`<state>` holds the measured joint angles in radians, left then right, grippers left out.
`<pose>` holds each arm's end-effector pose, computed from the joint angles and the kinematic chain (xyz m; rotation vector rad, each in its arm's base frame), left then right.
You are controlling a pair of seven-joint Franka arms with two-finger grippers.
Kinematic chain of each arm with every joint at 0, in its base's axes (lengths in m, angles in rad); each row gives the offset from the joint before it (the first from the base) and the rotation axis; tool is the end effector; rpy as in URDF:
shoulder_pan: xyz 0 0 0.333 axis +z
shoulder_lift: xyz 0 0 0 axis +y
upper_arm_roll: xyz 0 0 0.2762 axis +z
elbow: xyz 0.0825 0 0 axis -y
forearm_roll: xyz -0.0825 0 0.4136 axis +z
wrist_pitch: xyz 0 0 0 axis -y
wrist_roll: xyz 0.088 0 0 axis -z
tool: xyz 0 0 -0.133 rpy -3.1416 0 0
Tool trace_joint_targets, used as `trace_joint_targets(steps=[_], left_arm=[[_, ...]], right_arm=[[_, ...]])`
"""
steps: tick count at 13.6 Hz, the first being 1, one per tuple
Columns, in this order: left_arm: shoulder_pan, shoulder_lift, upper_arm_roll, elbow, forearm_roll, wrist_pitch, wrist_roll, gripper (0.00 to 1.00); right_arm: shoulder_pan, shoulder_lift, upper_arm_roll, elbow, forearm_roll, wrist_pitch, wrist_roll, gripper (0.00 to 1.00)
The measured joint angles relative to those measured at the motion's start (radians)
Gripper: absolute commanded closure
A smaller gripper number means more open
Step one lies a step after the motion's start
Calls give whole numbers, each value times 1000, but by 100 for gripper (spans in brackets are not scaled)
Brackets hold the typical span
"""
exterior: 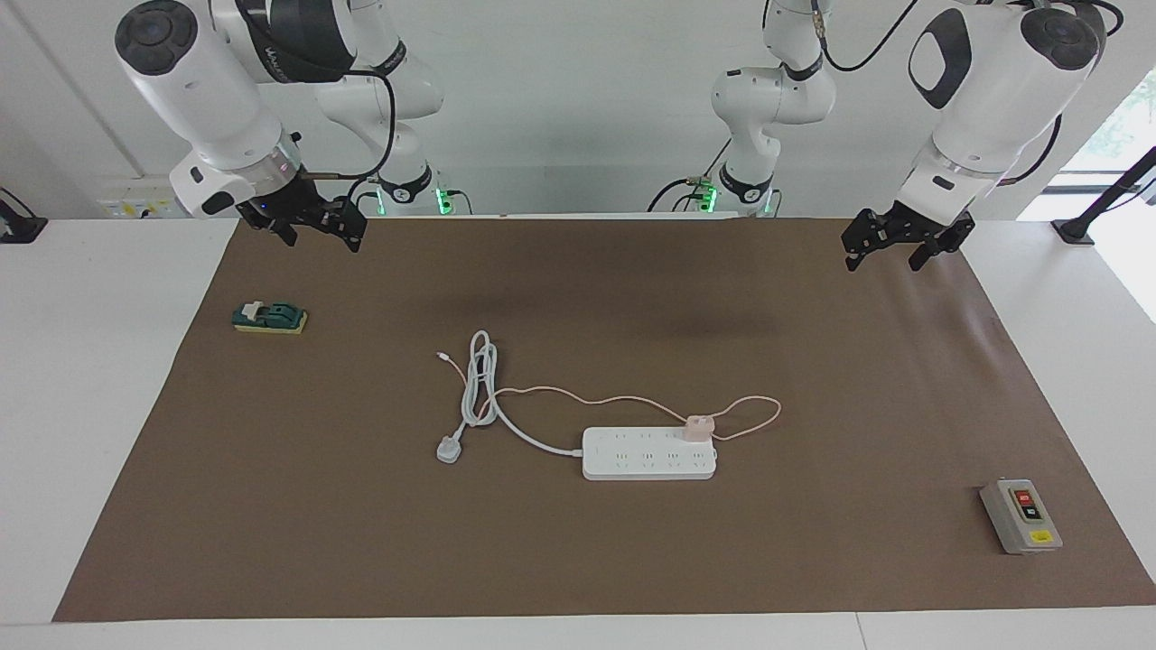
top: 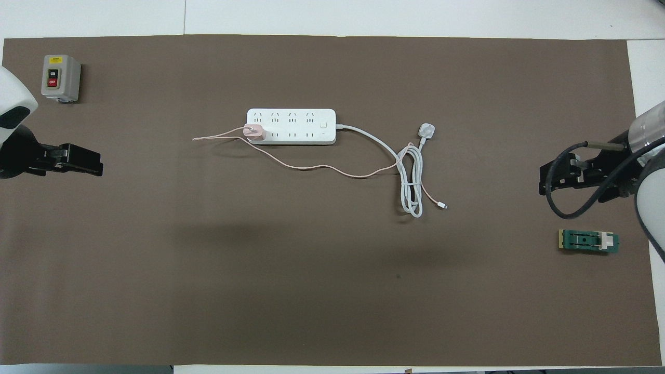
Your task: Plug charger into power strip
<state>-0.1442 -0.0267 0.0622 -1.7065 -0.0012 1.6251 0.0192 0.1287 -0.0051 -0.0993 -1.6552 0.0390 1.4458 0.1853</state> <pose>0.5739 -0.0470 0.5107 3.1353 -0.1587 -0.0861 0.5587 0.0219 0.5111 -3.0981 0.2405 0.3233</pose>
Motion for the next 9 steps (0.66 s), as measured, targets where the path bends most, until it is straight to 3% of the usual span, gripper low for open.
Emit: trace_joint_targets(steps=[9], left_arm=[[-10, 1, -1, 6, -36, -13, 16, 0]], right_arm=[[0, 0, 0, 0, 0, 0, 0, 0]])
